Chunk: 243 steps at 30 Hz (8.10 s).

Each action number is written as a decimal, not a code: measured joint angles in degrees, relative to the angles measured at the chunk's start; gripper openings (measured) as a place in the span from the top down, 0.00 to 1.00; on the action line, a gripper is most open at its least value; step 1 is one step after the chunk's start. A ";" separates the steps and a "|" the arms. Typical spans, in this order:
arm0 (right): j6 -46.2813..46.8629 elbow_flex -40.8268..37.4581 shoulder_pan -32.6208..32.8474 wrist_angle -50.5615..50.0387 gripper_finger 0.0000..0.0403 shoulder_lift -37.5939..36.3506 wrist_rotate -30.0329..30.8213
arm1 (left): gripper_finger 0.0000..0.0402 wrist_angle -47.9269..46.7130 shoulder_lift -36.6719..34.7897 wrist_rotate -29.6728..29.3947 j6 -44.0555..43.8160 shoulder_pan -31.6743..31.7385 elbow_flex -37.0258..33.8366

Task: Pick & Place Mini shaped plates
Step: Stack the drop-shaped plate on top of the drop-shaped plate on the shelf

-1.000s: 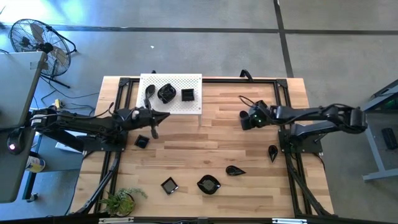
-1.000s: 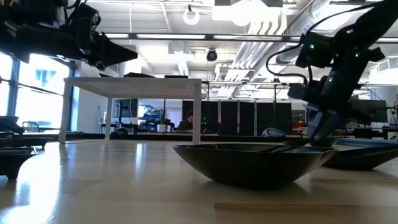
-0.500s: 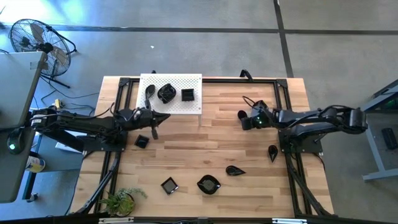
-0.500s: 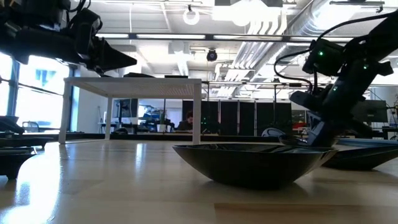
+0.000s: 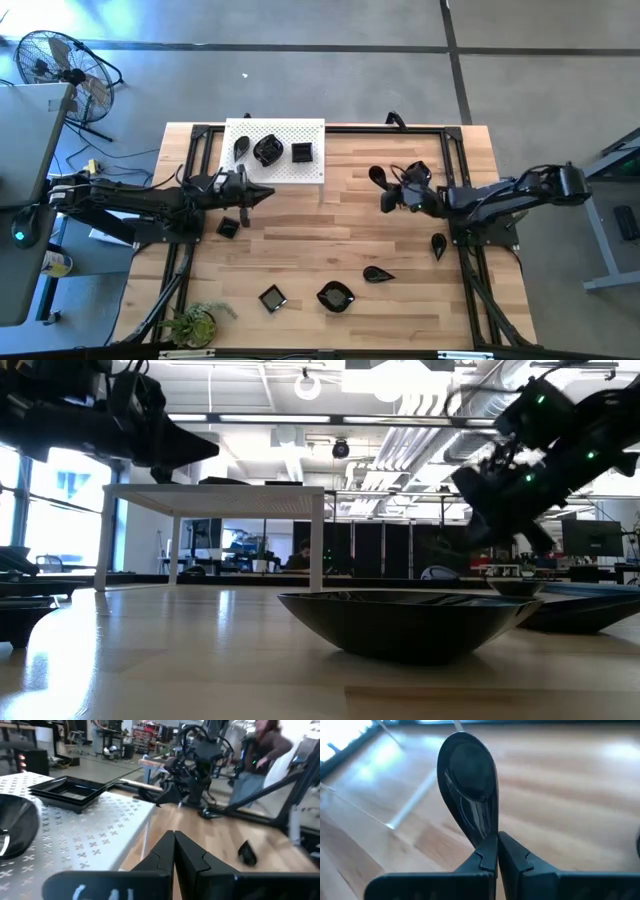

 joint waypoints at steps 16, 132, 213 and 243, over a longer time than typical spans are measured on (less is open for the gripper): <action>-22.73 6.27 8.15 8.47 1.00 -0.02 11.47 | 1.00 -18.31 0.05 -1.96 3.33 -0.02 10.26; -61.35 40.79 13.98 26.30 1.00 42.23 0.54 | 1.00 -115.22 21.13 5.54 -8.64 35.14 77.26; -63.36 40.77 11.27 22.09 1.00 42.18 -23.26 | 1.00 -97.75 14.87 22.57 -49.74 50.26 59.80; -63.54 40.78 11.27 23.12 1.00 42.18 -24.92 | 1.00 -98.41 14.38 16.80 -51.66 50.44 56.43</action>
